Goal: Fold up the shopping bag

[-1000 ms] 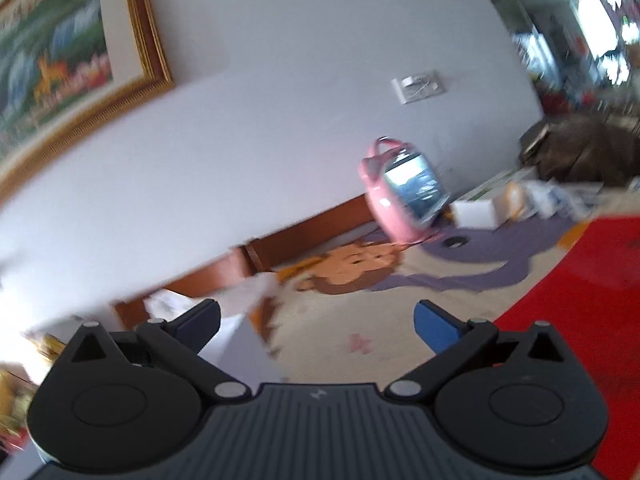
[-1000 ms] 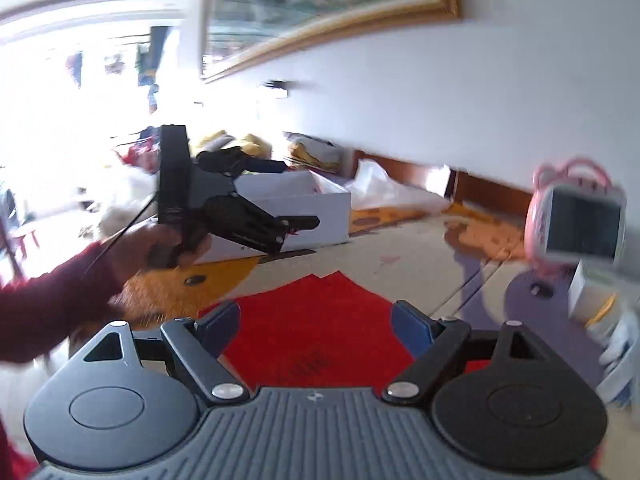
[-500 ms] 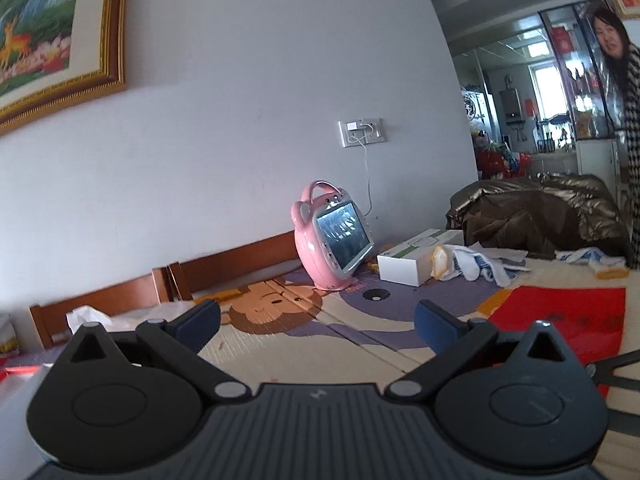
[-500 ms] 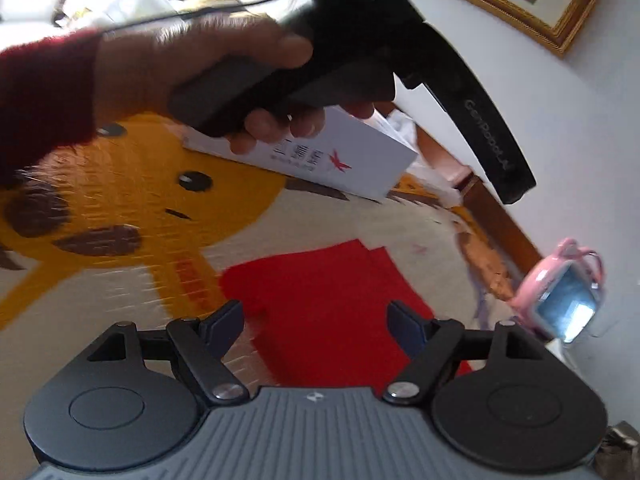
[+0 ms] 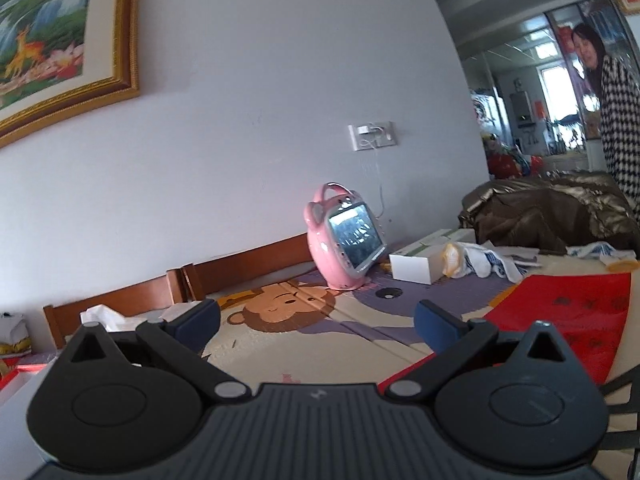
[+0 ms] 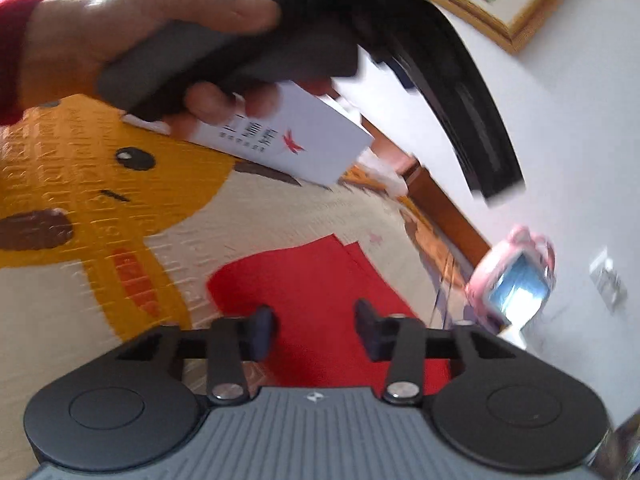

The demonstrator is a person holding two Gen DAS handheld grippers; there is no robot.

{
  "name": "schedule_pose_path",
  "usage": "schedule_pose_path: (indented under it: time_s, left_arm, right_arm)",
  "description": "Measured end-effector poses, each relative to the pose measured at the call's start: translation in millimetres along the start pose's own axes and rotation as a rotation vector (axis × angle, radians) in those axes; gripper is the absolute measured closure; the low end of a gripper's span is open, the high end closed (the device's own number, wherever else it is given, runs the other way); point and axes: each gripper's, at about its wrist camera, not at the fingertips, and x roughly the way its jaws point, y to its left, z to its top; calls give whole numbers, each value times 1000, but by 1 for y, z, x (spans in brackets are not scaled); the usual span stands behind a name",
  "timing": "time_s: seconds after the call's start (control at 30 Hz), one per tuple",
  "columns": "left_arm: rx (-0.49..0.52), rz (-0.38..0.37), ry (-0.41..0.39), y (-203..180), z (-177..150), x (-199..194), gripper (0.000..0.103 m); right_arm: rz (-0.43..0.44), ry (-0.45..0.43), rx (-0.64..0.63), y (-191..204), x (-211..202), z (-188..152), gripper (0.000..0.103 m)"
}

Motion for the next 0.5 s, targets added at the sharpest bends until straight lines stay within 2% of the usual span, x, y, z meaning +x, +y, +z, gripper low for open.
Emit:
schedule_pose_path:
  time_s: [0.17,0.3,0.37,0.4,0.5]
  left_arm:
    - [-20,23,2,4,0,3,1]
    - [-27,36,9,5,-1,5,1]
    - [-25,45,10,5,-1,6,1]
    - [-25,44,12,5,-2,7,1]
    - [-18,43,26,3,-3,10,1]
  right_arm:
    - [-63,-68,127,-22,-6,-1,90]
    - [-113,-109,168,-32,-13,-1,91]
    - [-195,-145,166,-32,-16,-4,90]
    - [-239,-141,146,-33,-14,-6,90]
    - [-170,-3,133,-37,13,-10,90]
